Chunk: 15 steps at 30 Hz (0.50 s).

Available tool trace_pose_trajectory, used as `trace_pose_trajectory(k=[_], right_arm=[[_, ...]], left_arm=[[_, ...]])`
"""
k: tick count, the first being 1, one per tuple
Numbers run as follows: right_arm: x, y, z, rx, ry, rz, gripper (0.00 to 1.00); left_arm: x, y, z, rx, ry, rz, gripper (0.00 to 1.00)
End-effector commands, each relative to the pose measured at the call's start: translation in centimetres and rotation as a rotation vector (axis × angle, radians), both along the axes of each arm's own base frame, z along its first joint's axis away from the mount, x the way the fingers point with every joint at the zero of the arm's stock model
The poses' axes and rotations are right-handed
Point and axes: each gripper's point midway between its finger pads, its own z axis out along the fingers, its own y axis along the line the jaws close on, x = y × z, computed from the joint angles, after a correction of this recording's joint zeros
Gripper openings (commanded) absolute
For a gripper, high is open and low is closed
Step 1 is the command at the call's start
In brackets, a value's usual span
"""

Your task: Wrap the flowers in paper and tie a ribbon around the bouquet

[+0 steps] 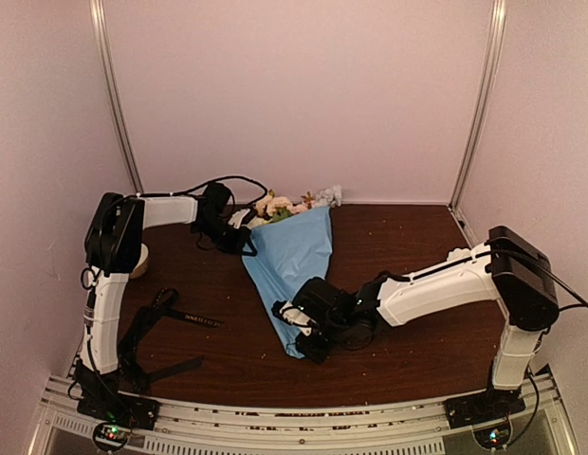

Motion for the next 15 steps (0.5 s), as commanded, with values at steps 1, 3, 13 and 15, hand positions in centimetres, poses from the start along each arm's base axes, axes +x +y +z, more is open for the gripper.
trace_pose_trajectory(k=[1,3,13,15], right_arm=[[-3.0,-1.2,0.2,0.017,0.087,0.076,0.18],[-3.1,-1.5,0.9,0.037,0.069,0.088,0.18],[-3.3,-3.4,2.7,0.172,0.134,0.034,0.21],[-2.6,-3.4,3.9,0.261,0.155,-0.034,0.26]], left_arm=[[3.4,0.5,2.7,-0.011,-0.141,0.019,0.00],[3.4,0.5,2.6,-0.011,-0.140,0.016,0.00],[3.0,0.2,3.3,-0.029,-0.144,-0.012,0.00],[2.9,0.2,3.2,-0.032,-0.138,-0.014,0.00]])
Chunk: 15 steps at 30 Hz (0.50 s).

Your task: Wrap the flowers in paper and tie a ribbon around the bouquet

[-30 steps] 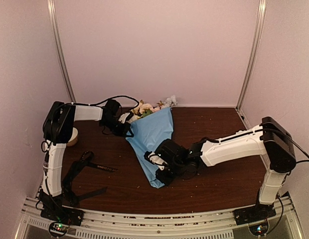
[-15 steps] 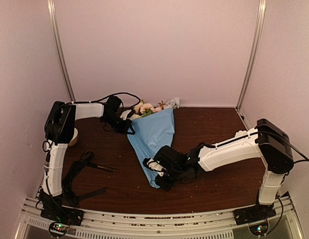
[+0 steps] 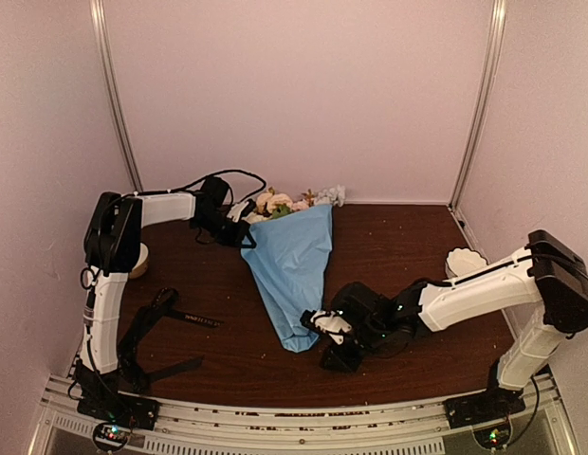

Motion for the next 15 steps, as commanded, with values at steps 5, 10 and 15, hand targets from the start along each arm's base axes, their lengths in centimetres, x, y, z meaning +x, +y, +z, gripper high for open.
trace_pose_trajectory(k=[5,10,15], right_arm=[[3.1,1.4,6.1,0.353,0.052,-0.273,0.39],[5.2,1.8,6.4,0.337,0.000,-0.346,0.42],[6.4,1.9,5.7,0.276,-0.055,-0.360,0.34]], left_arm=[[1.1,0.2,1.3,-0.019,-0.063,-0.007,0.00],[1.2,0.1,1.3,-0.019,-0.065,-0.008,0.00],[1.4,0.1,1.4,-0.020,-0.070,-0.007,0.00]])
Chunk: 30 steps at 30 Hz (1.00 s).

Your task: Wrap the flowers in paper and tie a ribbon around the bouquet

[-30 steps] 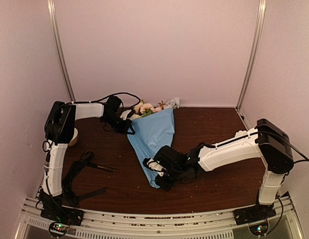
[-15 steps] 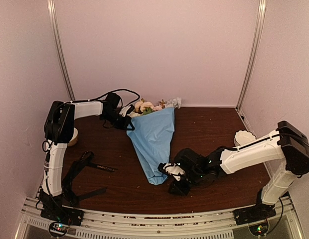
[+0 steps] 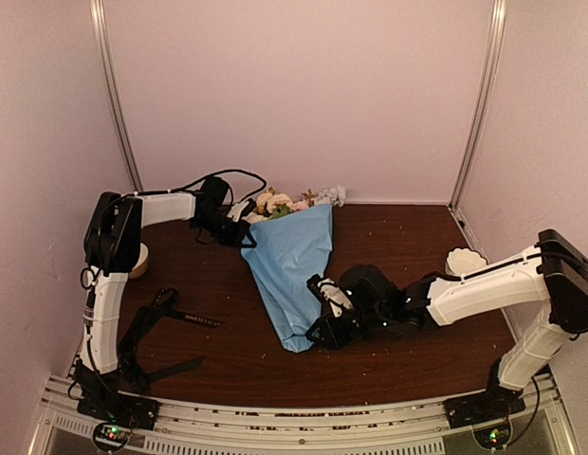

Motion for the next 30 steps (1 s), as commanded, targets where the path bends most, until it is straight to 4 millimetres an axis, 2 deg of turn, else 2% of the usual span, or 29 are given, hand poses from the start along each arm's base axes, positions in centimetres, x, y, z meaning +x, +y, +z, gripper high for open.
trace_pose_trajectory(k=[1,4,8,12,14,20,22,25,28,30], right_arm=[[2.0,0.4,0.1,-0.051,-0.068,-0.054,0.30],[1.7,0.9,-0.6,-0.116,-0.105,0.010,0.18],[0.3,1.2,-1.6,-0.174,-0.126,0.106,0.01],[-0.8,0.5,-3.2,-0.259,-0.174,0.177,0.00],[-1.3,-0.3,-4.8,-0.338,-0.184,0.214,0.00],[-2.6,-0.8,-6.3,-0.420,-0.227,0.290,0.00],[-2.5,-0.8,-6.1,-0.425,-0.237,0.294,0.04],[-2.4,-0.8,-5.1,-0.426,-0.264,0.301,0.17],[-2.5,-0.4,-2.4,-0.359,-0.295,0.316,0.23],[-2.1,-0.1,0.2,-0.265,-0.310,0.304,0.25]], left_arm=[[1.4,0.2,1.3,-0.017,-0.064,0.000,0.00],[1.6,0.1,1.5,-0.022,-0.065,0.002,0.00],[2.1,0.0,1.8,-0.016,-0.073,0.008,0.00],[2.8,0.2,1.7,0.008,-0.076,0.021,0.00],[3.1,0.1,1.7,0.014,-0.074,0.021,0.00],[3.7,0.4,0.8,0.047,-0.070,0.028,0.00],[3.7,0.4,0.3,0.048,-0.060,0.025,0.00],[3.2,-0.1,-0.2,0.029,-0.045,-0.001,0.00],[2.4,-0.6,-0.5,0.014,-0.039,-0.043,0.00],[1.9,-1.1,-0.5,0.007,-0.045,-0.075,0.00]])
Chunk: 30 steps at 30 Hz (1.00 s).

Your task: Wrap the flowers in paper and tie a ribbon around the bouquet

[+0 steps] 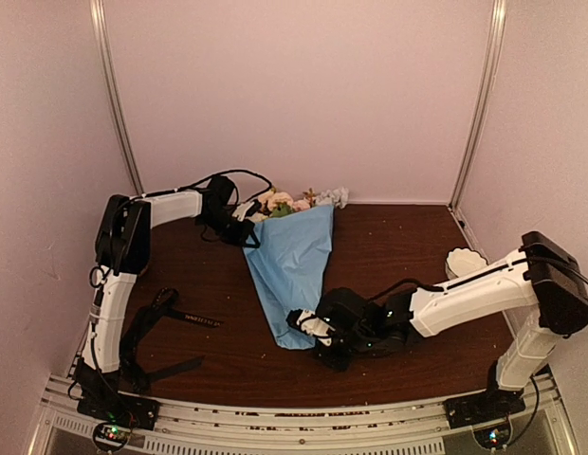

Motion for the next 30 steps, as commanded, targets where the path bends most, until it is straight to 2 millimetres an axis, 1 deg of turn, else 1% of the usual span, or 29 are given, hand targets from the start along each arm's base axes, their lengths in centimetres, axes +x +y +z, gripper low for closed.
trace_pose_trajectory(k=[1,2,4,6,8,10,13,15,18,20,22,24,27,30], right_arm=[[-0.1,0.2,5.7,0.164,-0.010,0.045,0.26],[0.2,0.4,6.8,0.218,-0.001,0.044,0.26],[1.4,1.0,8.8,0.316,0.003,0.018,0.26],[3.1,1.6,9.5,0.366,-0.001,-0.036,0.24],[4.9,2.4,8.9,0.345,0.005,-0.090,0.20],[6.1,3.3,7.4,0.270,0.013,-0.116,0.15],[6.7,4.9,5.3,0.218,0.044,-0.110,0.11],[6.6,5.8,3.9,0.213,0.066,-0.089,0.07],[5.6,6.8,1.7,0.163,0.104,-0.054,0.02],[5.0,6.8,-0.1,0.113,0.125,-0.049,0.00],[4.3,6.6,-1.4,0.092,0.142,-0.047,0.00],[3.6,5.8,-2.6,0.066,0.152,-0.047,0.00],[2.5,5.0,-3.3,0.036,0.148,-0.028,0.00],[1.2,4.3,-3.5,0.014,0.143,0.013,0.00]], left_arm=[[0.9,-0.3,0.6,-0.024,-0.082,-0.058,0.00],[0.7,-0.4,0.6,-0.030,-0.084,-0.066,0.00],[0.7,-0.5,0.7,-0.037,-0.093,-0.071,0.00],[0.6,-0.6,0.7,-0.046,-0.096,-0.075,0.00],[0.7,-0.7,0.8,-0.054,-0.100,-0.074,0.00],[0.8,-0.8,0.9,-0.056,-0.102,-0.072,0.00],[0.9,-0.8,1.1,-0.059,-0.108,-0.073,0.00],[1.1,-0.8,1.3,-0.059,-0.114,-0.071,0.00],[1.4,-0.8,1.5,-0.057,-0.124,-0.070,0.00],[1.5,-0.8,1.6,-0.055,-0.128,-0.069,0.00],[1.6,-0.9,1.5,-0.053,-0.130,-0.070,0.00],[1.8,-0.9,1.7,-0.054,-0.133,-0.070,0.00],[2.1,-1.0,2.0,-0.054,-0.143,-0.070,0.00],[2.3,-1.1,2.2,-0.055,-0.153,-0.072,0.00]])
